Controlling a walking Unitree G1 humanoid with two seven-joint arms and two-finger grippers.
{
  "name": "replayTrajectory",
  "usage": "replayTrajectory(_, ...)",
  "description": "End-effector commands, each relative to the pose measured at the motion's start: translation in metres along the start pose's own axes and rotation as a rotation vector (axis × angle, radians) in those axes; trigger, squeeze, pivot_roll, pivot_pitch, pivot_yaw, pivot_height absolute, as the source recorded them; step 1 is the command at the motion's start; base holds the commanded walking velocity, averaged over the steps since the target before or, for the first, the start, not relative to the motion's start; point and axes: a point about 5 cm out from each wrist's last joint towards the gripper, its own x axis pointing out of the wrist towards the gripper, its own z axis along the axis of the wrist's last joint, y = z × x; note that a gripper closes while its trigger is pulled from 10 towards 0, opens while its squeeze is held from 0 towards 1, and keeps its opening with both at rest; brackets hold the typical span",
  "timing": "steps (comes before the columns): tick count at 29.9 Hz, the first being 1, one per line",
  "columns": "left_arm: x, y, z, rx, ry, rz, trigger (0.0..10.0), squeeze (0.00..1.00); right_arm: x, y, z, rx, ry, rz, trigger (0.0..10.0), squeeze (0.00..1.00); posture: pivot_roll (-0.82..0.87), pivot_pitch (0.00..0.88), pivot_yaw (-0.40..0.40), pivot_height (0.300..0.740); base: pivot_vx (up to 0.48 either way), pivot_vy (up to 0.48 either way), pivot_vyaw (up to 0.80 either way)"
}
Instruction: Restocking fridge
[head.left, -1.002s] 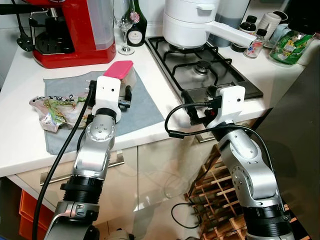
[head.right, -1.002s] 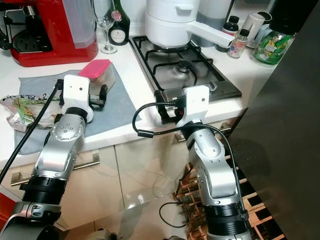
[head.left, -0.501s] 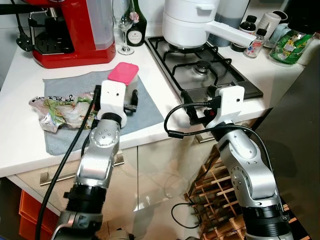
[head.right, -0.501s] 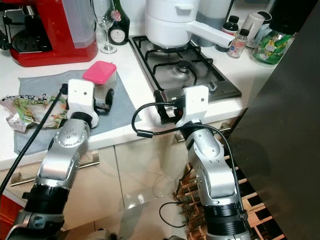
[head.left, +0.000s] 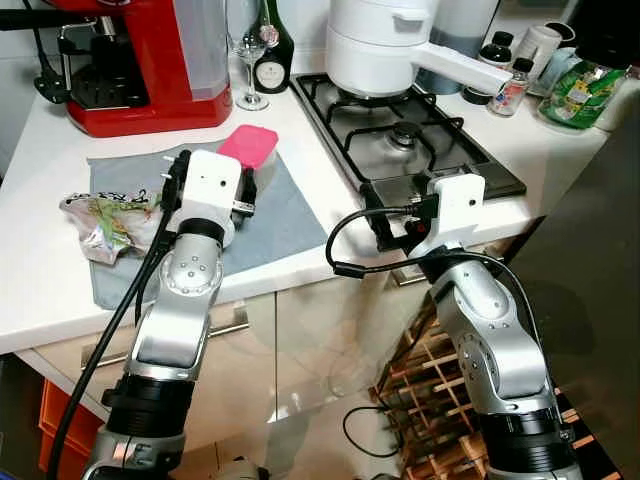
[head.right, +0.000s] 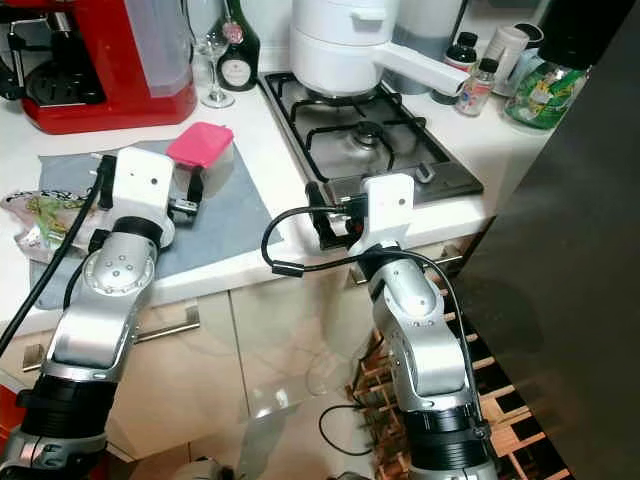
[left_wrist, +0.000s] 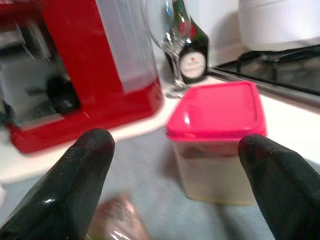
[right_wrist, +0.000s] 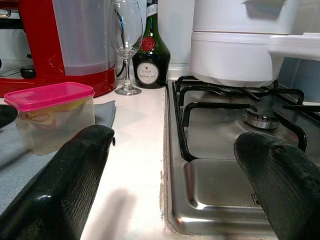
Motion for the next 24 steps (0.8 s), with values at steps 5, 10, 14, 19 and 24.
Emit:
replayTrajectory(5,0.003,-0.015,-0.006,-0.132,0.035,-0.095,10.0,0.0,0.002,0.0,0.003,-0.01,-0.016,-0.005,10.0,0.0,0.03,0.0,-0.03,0.74,0.0,0.0,0.0)
replayTrajectory(10,0.01,-0.02,-0.008,-0.213,0.057,-0.133,10.0,0.0,0.001,0.0,0.004,-0.016,-0.019,-0.005,10.0,0.0,0.02,0.0,-0.026,0.74,0.0,0.0,0.0)
replayTrajectory(14,0.012,-0.022,-0.012,-0.233,0.079,-0.136,10.0,0.0,0.0,0.0,0.004,-0.019,-0.02,-0.008,10.0,0.0,0.01,0.0,-0.026,0.74,0.0,0.0,0.0)
replayTrajectory(19,0.017,-0.018,-0.018,-0.24,0.099,-0.088,10.0,0.0,-0.001,-0.001,0.004,-0.025,-0.019,-0.006,10.0,0.0,0.0,0.0,-0.033,0.74,0.0,0.0,0.0)
replayTrajectory(24,0.021,-0.018,-0.023,-0.273,0.117,-0.082,10.0,0.0,-0.001,-0.002,0.005,-0.032,-0.018,-0.001,10.0,0.0,0.0,0.0,-0.037,0.74,0.0,0.0,0.0)
